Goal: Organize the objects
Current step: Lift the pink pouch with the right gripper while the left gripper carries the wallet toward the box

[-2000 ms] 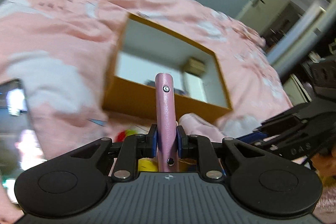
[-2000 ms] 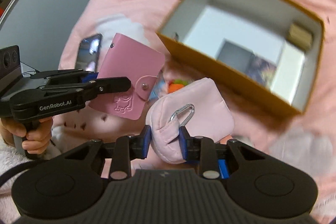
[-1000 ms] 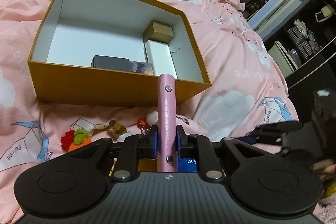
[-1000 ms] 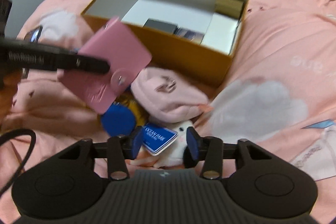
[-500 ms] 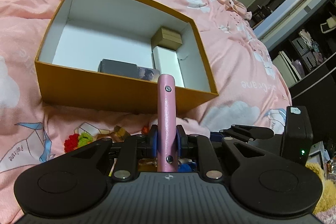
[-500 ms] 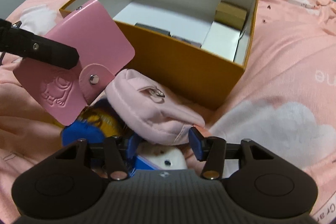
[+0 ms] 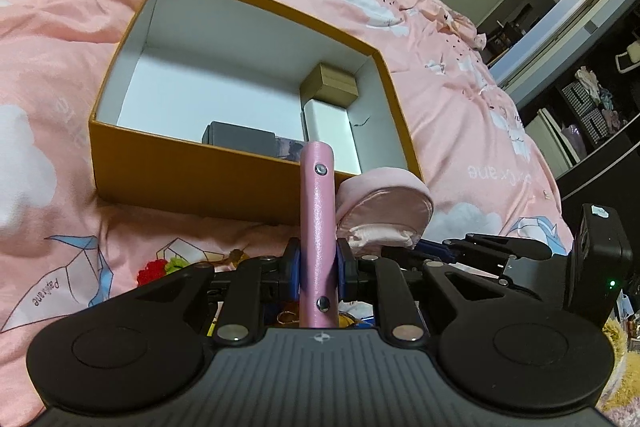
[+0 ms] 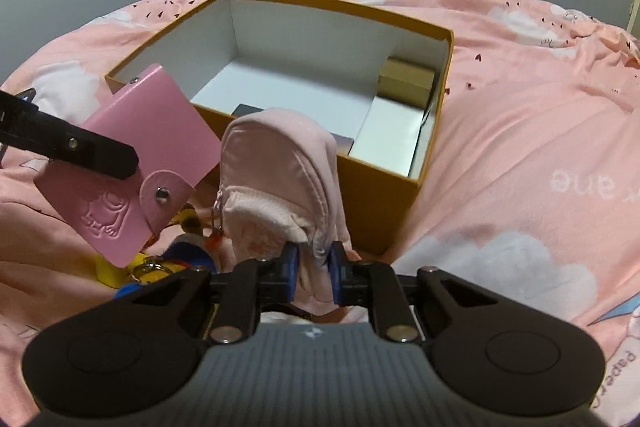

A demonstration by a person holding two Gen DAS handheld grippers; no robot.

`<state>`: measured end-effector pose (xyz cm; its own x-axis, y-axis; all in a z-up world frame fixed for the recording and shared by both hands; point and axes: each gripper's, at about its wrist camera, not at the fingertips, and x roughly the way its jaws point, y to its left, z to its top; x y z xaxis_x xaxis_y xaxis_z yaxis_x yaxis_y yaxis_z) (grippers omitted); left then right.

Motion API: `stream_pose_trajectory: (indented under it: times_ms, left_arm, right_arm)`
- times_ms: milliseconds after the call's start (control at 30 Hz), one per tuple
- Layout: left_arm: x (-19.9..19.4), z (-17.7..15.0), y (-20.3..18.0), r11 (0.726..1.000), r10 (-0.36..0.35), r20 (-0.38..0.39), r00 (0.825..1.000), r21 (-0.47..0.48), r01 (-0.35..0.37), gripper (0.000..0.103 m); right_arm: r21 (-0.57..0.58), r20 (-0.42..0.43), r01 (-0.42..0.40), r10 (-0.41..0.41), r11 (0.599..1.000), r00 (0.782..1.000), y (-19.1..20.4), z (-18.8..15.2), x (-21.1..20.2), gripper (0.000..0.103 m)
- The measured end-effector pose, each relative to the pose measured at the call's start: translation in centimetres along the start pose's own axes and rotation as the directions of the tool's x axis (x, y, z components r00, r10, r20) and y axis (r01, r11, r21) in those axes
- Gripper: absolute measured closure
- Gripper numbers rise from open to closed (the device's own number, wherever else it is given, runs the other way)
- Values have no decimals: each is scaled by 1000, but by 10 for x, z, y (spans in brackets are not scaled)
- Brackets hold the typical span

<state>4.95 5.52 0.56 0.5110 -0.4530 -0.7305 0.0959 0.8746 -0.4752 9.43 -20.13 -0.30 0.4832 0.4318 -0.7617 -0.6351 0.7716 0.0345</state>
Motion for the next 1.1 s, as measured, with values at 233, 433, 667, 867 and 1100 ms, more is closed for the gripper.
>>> stream_pose_trajectory:
  times_ms: [233,433,667,867,1100]
  left_arm:
    - [0,-1,7,1000,-5,6,1000,-31,5,84]
    - [-1,-2,8,1000,1,10,1000,-30,-1,84]
    - [-19,-1,5,1000,8,39,999,-16,-7,84]
    - [-44,21,3,1000,-24,89,996,-15,25,84]
    - [-69,60,7,1000,20,204,979,-1,-20,84]
  right_arm:
    - [4,-39,10,-10,1000,999,1,-3,16,67]
    - [-36,-10,4,-4,999,1000,5,-2,24,48]
    - [-15,-4,9,-9,1000,1000,2,2,8,79]
    - [-10,46,-62,62,998,997,-1,20,-42,83]
    - [74,147,-237,225,969,963,-16,74,-75,83]
